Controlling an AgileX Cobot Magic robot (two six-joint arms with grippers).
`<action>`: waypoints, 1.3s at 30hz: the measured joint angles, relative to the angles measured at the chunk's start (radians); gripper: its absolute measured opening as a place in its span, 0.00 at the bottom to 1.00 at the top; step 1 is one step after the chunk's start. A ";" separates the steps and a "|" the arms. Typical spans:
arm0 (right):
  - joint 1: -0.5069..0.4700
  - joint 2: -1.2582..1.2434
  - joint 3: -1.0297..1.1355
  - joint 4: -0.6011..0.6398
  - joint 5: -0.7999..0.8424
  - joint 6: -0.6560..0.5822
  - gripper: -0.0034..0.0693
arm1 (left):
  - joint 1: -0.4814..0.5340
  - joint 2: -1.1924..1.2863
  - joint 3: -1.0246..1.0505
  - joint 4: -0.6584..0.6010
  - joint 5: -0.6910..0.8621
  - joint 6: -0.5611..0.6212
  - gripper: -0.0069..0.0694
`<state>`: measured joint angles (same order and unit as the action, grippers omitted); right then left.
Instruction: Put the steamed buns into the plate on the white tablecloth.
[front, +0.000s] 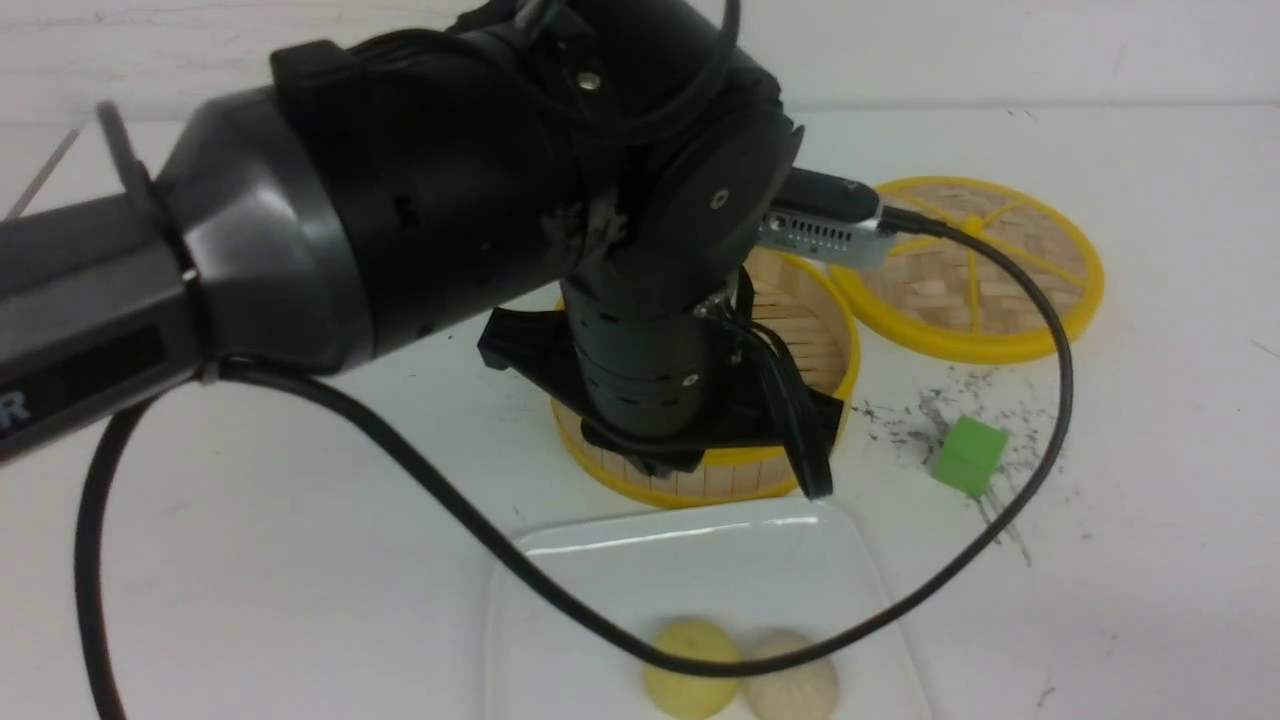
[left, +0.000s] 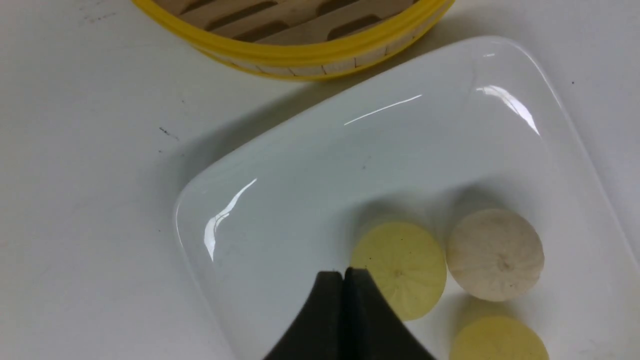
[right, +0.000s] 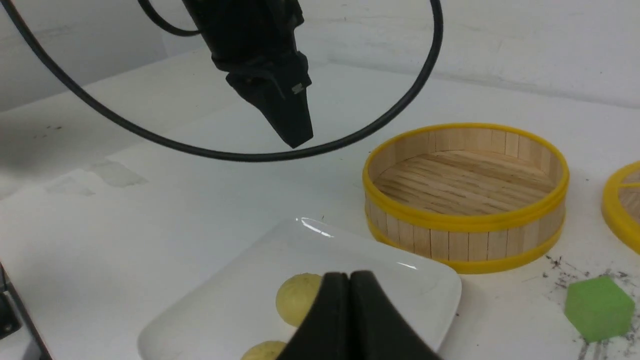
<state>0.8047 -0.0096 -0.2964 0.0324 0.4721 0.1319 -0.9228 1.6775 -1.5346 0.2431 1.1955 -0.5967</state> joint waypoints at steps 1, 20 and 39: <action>0.000 0.000 0.001 0.000 -0.008 0.000 0.03 | 0.000 0.000 0.000 0.000 0.000 0.000 0.09; 0.000 0.000 0.001 0.000 -0.028 0.000 0.04 | 0.000 0.000 0.000 0.052 0.010 -0.009 0.12; -0.175 -0.004 0.075 0.001 -0.040 0.000 0.06 | 0.000 -0.001 0.000 0.029 0.037 -0.101 0.14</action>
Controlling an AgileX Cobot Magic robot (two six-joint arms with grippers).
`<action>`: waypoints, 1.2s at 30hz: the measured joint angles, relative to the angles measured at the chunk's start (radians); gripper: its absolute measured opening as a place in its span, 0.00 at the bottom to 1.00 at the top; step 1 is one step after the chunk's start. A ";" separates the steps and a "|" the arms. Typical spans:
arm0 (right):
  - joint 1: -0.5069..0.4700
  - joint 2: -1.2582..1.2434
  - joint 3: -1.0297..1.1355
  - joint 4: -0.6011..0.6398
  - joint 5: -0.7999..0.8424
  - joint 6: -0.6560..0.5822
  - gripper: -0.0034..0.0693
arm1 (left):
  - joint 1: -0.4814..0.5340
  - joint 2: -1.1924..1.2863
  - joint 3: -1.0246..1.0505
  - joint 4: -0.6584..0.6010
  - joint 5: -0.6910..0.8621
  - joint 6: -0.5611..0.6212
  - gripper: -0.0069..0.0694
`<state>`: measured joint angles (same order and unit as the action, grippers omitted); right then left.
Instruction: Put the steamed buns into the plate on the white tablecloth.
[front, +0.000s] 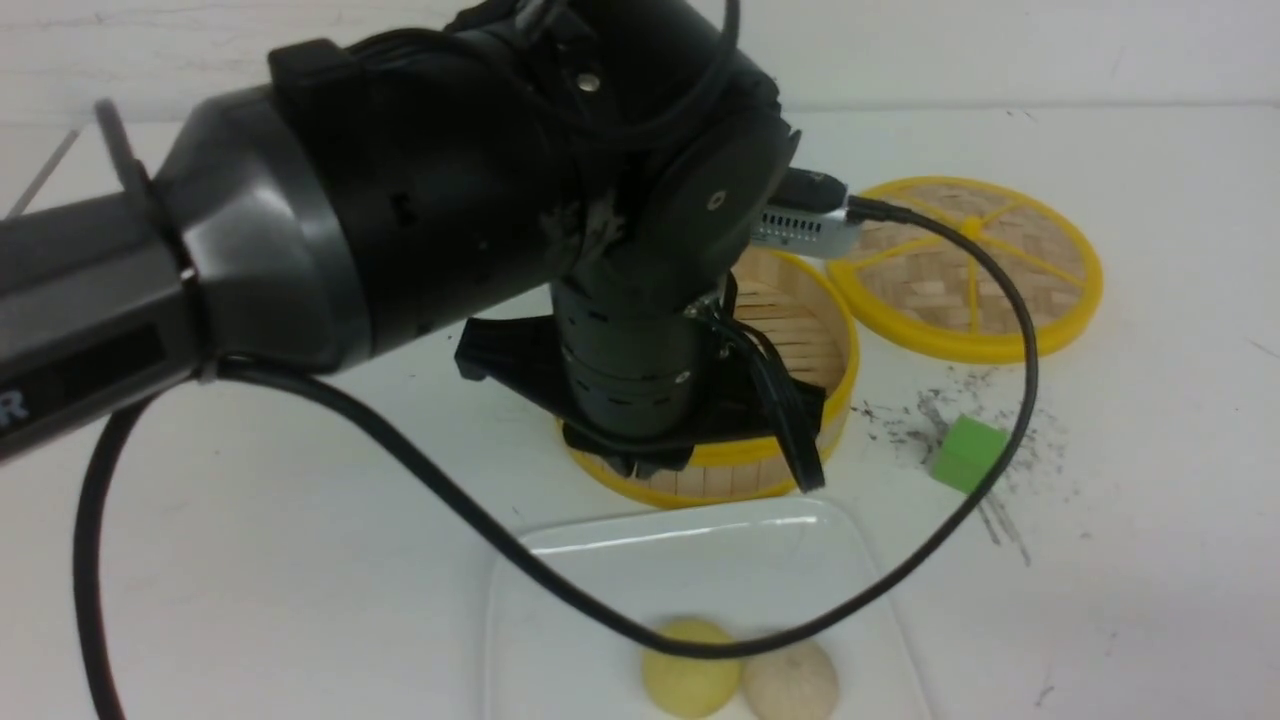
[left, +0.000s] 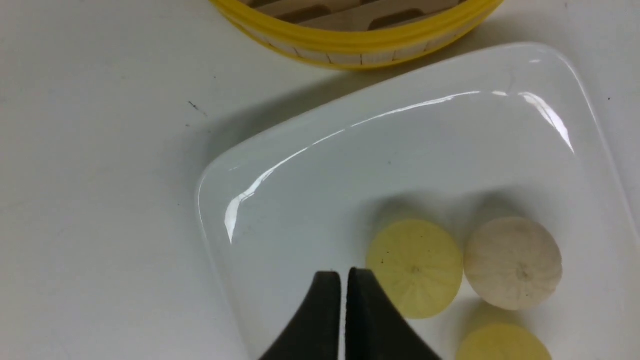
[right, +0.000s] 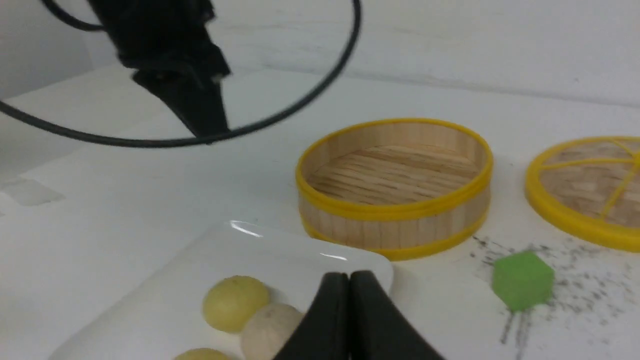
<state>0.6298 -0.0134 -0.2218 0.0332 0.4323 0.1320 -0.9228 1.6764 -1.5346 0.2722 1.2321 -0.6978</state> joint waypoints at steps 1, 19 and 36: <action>-0.053 0.000 0.022 0.000 -0.001 0.000 0.06 | 0.000 -0.002 0.000 0.003 0.000 0.000 0.14; -0.635 0.000 0.238 -0.073 -0.025 0.000 0.09 | -0.119 -0.290 -0.002 0.150 0.004 0.131 0.16; -0.542 0.000 0.238 -0.080 -0.027 0.000 0.13 | -0.120 -0.775 0.418 0.204 0.004 -0.030 0.16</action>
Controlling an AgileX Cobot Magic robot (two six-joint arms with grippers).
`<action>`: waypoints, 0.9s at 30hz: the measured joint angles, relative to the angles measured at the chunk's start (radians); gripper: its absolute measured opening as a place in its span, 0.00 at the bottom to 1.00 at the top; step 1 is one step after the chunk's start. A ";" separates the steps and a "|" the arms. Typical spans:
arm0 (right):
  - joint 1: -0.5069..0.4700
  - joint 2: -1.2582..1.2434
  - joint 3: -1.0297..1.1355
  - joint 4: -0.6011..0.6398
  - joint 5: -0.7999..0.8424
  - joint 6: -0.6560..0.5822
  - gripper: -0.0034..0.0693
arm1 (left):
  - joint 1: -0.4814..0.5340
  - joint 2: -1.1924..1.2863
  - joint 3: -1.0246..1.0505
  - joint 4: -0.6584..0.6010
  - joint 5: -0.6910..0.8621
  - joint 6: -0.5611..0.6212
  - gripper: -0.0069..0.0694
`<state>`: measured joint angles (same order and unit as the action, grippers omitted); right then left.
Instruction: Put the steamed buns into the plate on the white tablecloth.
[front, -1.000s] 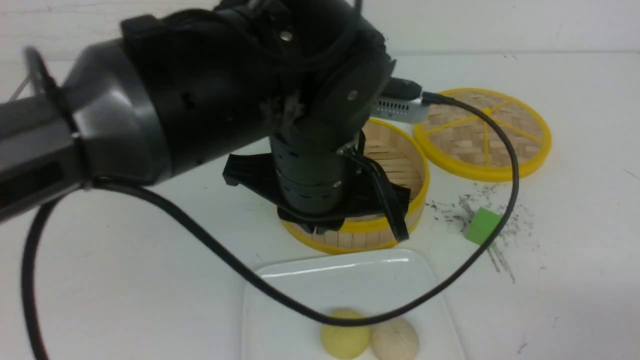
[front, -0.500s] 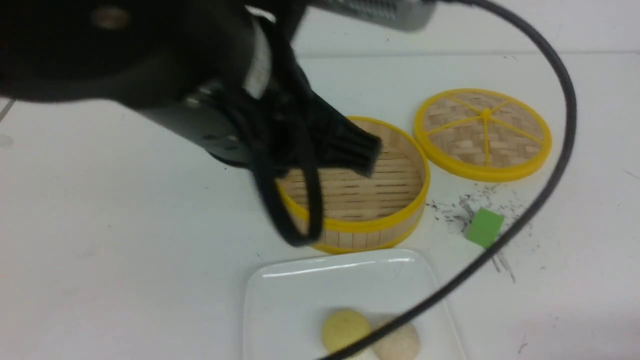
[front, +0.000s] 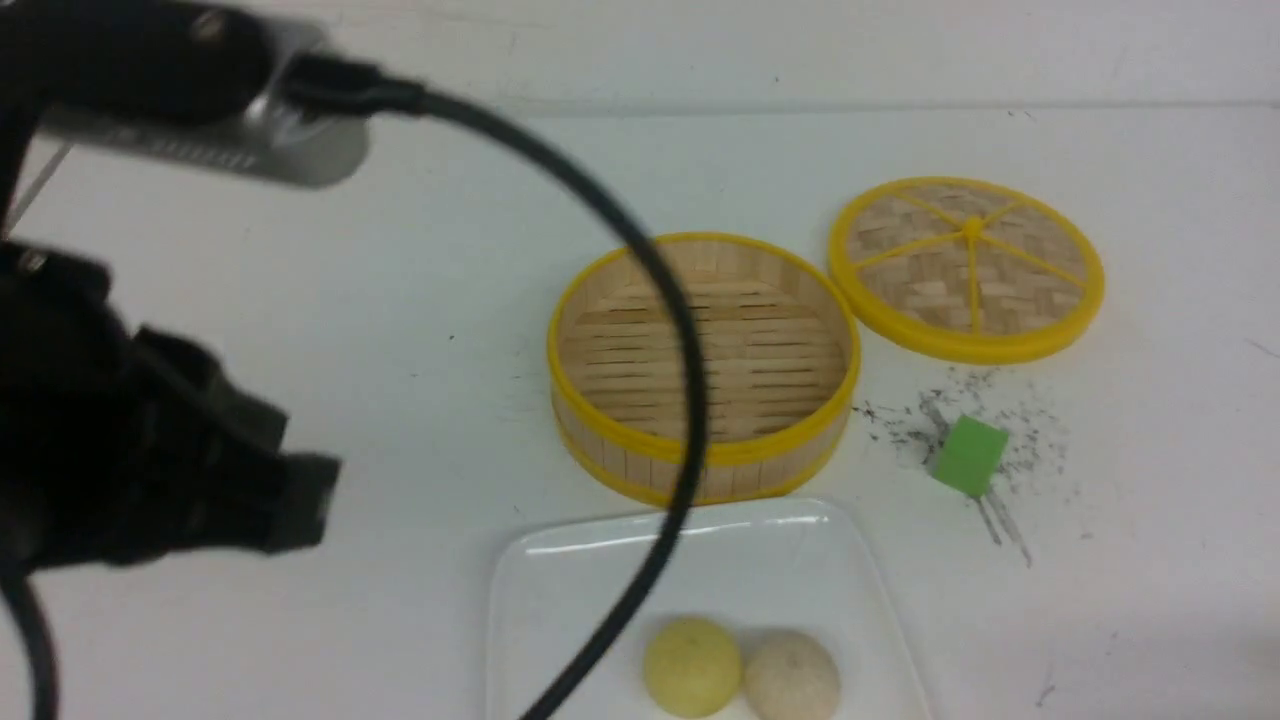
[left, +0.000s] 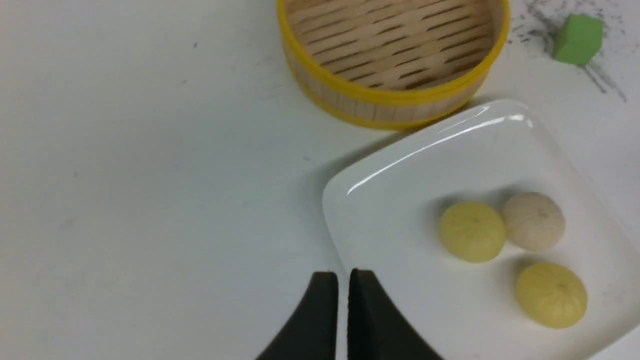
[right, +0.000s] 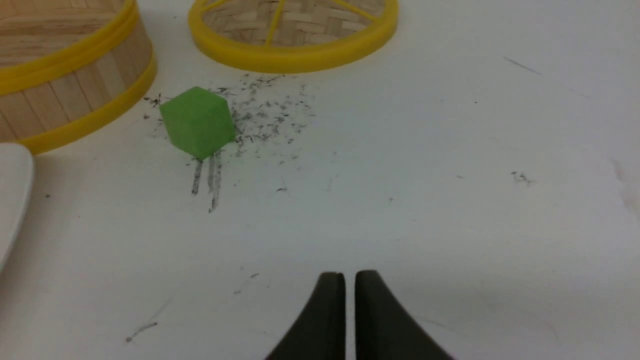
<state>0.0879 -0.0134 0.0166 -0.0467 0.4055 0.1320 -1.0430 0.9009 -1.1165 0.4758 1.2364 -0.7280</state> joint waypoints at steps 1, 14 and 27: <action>0.001 0.000 0.000 0.000 0.000 0.000 0.13 | 0.000 -0.060 0.064 0.002 -0.006 -0.045 0.15; 0.001 0.000 0.000 0.000 0.001 0.000 0.14 | 0.000 -0.380 0.659 0.328 -0.832 -0.508 0.10; 0.001 0.000 0.000 0.000 0.001 0.000 0.16 | 0.000 -0.380 0.707 0.733 -0.987 -0.684 0.11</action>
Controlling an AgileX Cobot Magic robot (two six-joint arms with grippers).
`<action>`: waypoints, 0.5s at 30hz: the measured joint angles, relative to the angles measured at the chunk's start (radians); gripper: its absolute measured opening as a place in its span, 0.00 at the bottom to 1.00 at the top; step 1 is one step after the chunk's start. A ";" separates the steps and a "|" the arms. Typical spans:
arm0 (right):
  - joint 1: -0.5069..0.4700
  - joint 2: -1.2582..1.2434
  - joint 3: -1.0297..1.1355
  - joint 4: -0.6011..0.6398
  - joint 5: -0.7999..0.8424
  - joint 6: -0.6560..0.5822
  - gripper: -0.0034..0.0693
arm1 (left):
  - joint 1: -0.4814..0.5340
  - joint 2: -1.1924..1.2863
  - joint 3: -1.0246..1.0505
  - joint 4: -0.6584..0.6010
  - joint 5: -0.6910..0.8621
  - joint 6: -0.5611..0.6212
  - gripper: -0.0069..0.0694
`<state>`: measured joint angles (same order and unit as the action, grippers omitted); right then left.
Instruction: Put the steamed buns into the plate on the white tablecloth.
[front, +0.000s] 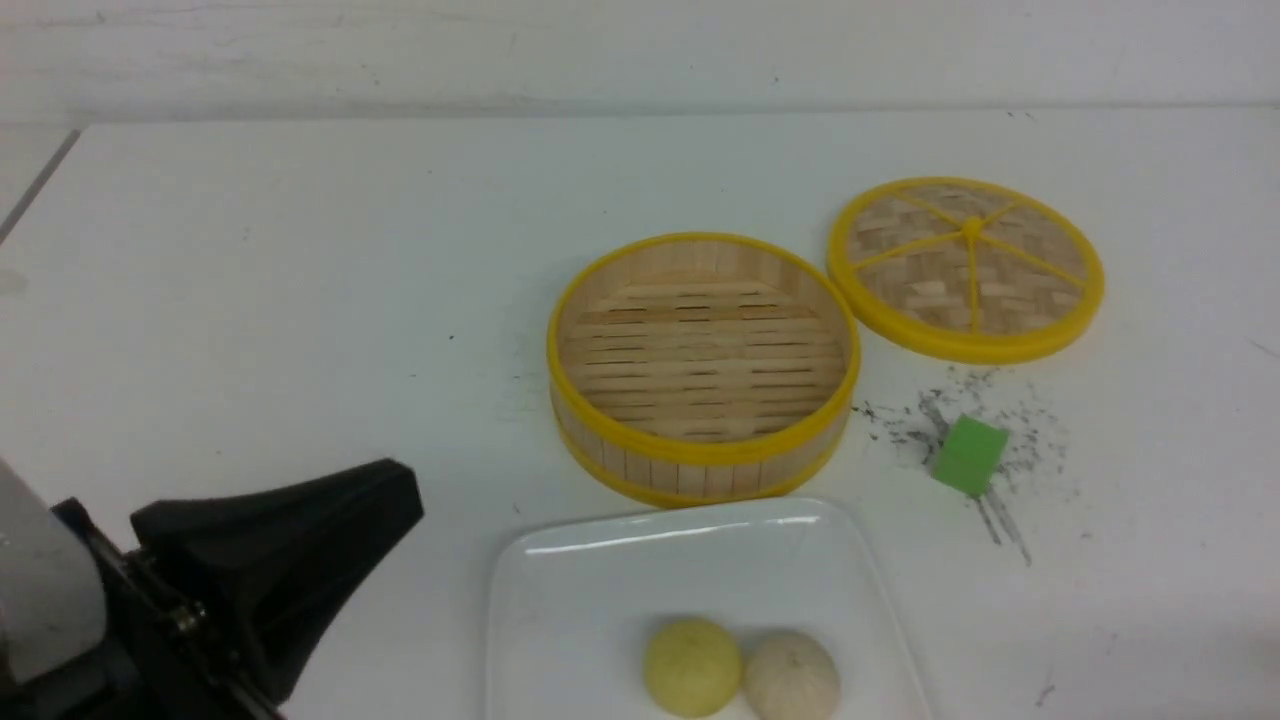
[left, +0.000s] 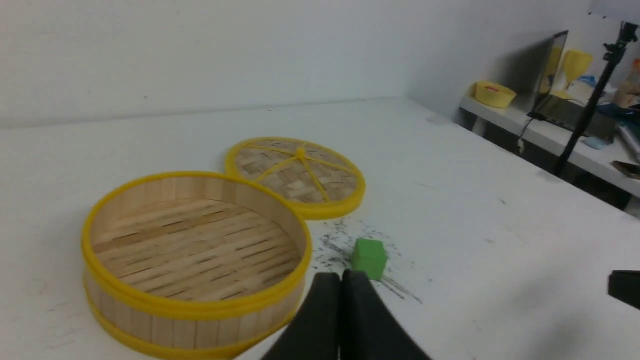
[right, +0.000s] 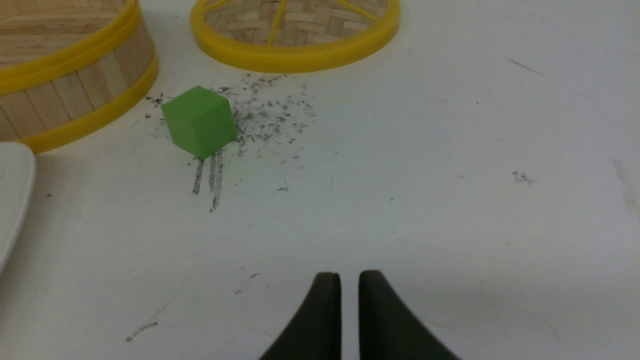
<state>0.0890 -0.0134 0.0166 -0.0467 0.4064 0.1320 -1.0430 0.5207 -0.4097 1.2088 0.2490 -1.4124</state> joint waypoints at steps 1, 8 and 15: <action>0.000 0.000 0.000 0.000 0.000 0.000 0.16 | 0.000 0.000 0.000 0.000 0.004 0.000 0.11; 0.000 0.000 0.000 0.000 0.000 0.000 0.17 | 0.000 0.000 0.000 -0.039 0.143 -0.058 0.12; 0.000 0.000 0.000 0.000 0.000 0.000 0.18 | 0.052 0.000 0.000 -0.353 0.274 0.054 0.12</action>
<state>0.0890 -0.0134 0.0166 -0.0467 0.4064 0.1320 -0.9906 0.5207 -0.4097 0.8557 0.5235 -1.3588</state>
